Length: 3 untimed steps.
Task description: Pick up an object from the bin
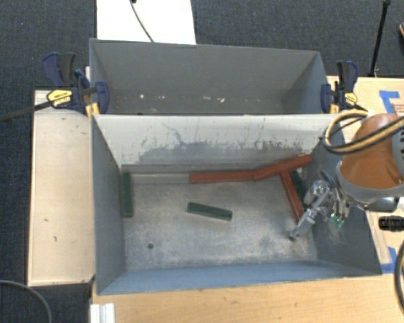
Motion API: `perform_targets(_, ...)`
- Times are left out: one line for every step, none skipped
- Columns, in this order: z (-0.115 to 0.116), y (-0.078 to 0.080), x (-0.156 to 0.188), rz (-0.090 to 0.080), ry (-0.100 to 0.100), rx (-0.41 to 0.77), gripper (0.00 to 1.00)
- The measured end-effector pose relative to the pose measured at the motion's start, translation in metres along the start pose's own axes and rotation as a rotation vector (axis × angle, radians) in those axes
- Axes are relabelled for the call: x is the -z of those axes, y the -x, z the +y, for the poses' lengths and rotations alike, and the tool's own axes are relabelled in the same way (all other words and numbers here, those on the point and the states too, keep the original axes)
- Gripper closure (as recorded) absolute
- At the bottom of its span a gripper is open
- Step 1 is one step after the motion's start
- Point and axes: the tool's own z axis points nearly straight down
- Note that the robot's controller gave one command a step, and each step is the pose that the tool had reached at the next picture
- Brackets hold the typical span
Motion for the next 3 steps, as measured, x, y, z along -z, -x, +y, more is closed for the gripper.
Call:
perform_targets(0.0024, 0.0013, 0.0043, -0.005, 0.003, 0.007, 1.0)
perform_targets(0.0013, 0.0013, 0.0036, -0.004, 0.001, 0.009, 0.0)
perform_targets(0.0019, 0.0014, 0.0044, -0.006, 0.002, 0.01, 1.0)
